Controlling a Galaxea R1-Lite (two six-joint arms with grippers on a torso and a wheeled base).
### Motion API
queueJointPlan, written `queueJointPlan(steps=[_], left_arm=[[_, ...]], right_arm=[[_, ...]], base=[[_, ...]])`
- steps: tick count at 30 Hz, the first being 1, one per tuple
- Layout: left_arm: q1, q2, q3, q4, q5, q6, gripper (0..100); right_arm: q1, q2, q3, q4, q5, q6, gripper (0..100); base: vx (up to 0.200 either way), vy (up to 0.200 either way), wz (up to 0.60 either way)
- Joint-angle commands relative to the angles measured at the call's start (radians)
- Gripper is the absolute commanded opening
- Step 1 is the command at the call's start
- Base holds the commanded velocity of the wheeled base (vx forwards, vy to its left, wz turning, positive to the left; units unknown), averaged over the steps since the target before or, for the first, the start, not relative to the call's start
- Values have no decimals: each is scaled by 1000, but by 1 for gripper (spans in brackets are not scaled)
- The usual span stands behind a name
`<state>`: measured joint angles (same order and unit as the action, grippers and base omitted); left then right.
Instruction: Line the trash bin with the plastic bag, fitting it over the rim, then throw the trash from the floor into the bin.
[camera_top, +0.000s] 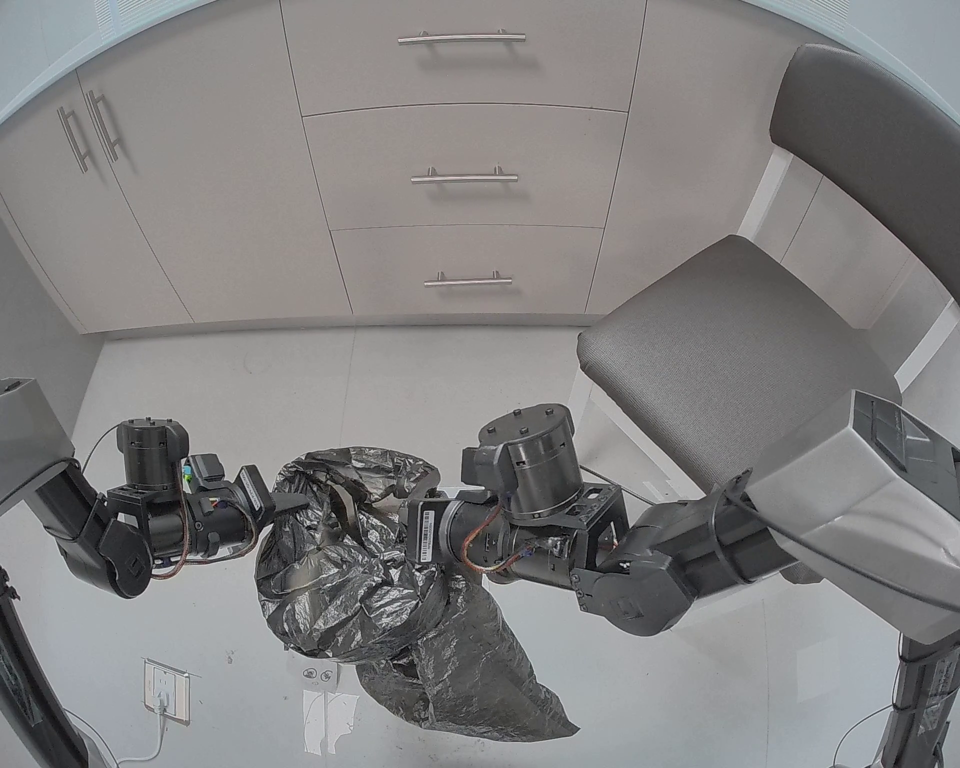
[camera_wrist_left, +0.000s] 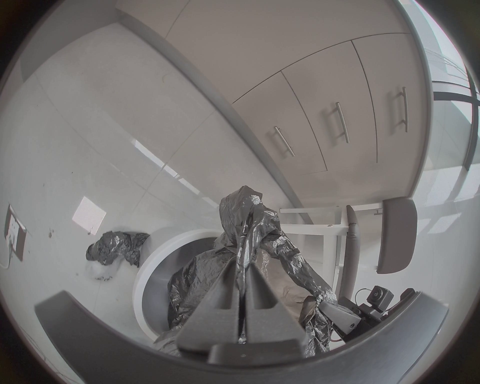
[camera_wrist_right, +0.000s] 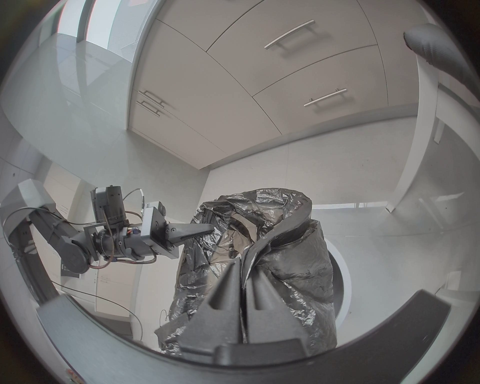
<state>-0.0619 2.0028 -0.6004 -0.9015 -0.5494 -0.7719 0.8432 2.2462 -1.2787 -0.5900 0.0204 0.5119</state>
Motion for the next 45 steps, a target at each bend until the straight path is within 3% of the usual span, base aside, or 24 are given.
queueJointPlan(steps=[1,5,8,13,36,45], left_arm=[[-3,17,-22,0,-1,26,0],[1,76,-22,0,-1,122,0],[4,120,-24,0,0,191,0],[5,146,-53,3,0,200,0],[22,217,-117,72,2,321,0],[22,232,-124,75,3,327,0]], right_arm=[[-4,24,-10,-2,-14,-24,0],[-3,39,-13,-2,-16,-36,0],[-3,62,-13,-2,-37,-104,0],[2,81,-27,-4,-91,-151,0],[13,78,-39,62,-117,-202,0],[19,76,-33,62,-128,-204,0]], base=[[0,0,0],[0,0,0],[0,0,0],[0,0,0],[0,0,0],[0,0,0]])
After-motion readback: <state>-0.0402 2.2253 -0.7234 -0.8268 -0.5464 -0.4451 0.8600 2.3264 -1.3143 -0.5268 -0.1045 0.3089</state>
